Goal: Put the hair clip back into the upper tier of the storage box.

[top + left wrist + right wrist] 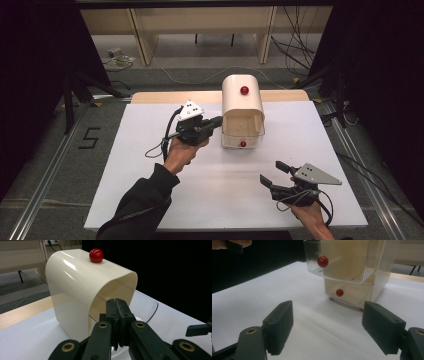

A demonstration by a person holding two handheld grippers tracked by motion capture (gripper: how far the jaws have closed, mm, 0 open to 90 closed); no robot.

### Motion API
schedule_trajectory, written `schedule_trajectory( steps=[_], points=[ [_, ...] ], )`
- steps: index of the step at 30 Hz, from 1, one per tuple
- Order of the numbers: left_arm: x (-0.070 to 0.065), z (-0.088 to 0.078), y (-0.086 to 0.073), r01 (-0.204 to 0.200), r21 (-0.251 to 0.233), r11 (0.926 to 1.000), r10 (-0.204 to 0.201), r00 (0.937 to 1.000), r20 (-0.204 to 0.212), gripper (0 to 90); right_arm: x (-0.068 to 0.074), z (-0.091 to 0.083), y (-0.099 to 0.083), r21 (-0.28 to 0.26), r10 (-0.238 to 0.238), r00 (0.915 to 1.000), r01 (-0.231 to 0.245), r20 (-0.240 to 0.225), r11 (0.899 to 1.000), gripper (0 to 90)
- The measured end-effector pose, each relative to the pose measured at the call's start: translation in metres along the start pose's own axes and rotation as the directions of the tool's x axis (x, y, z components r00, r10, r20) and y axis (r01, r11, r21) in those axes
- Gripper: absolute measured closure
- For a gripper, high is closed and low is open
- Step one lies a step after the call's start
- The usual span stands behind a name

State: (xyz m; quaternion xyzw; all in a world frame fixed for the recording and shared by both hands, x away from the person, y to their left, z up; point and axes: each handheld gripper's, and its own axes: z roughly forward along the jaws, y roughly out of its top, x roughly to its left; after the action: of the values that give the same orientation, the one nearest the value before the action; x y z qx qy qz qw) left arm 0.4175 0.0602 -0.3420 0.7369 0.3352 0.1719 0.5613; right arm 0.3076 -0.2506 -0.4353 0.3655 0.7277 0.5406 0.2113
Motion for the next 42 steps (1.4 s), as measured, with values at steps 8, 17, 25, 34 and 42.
schedule_trajectory(
  steps=[8, 17, 25, 34, 42],
  points=[
    [-0.006, 0.007, 0.004, -0.005, 0.005, 1.0000, 0.005, 0.9999, 0.014, 88.9, 0.000, 0.000, 0.000, 0.001, 0.001, 1.0000, -0.001, -0.002, 1.000, 26.0],
    [-0.010, 0.018, 0.005, -0.004, 0.013, 0.9999, 0.004, 0.9998, 0.020, 88.9, 0.000, 0.000, 0.000, 0.002, 0.002, 1.0000, -0.002, -0.002, 1.000, 26.1],
    [-0.013, 0.025, 0.005, -0.006, 0.017, 0.9998, 0.006, 0.9998, 0.017, 88.9, 0.000, 0.000, 0.000, 0.002, 0.002, 1.0000, -0.002, -0.003, 1.000, 26.0],
    [-0.016, 0.032, 0.011, -0.006, 0.016, 0.9998, 0.006, 0.9999, 0.008, 88.8, 0.000, 0.000, 0.000, 0.002, 0.002, 1.0000, -0.002, -0.003, 1.000, 26.0],
    [-0.019, 0.039, 0.013, -0.011, 0.021, 0.9997, 0.011, 0.9999, 0.000, 88.7, 0.000, 0.000, 0.000, 0.002, -0.001, 1.0000, 0.001, -0.004, 1.000, 26.0]
  ],
)
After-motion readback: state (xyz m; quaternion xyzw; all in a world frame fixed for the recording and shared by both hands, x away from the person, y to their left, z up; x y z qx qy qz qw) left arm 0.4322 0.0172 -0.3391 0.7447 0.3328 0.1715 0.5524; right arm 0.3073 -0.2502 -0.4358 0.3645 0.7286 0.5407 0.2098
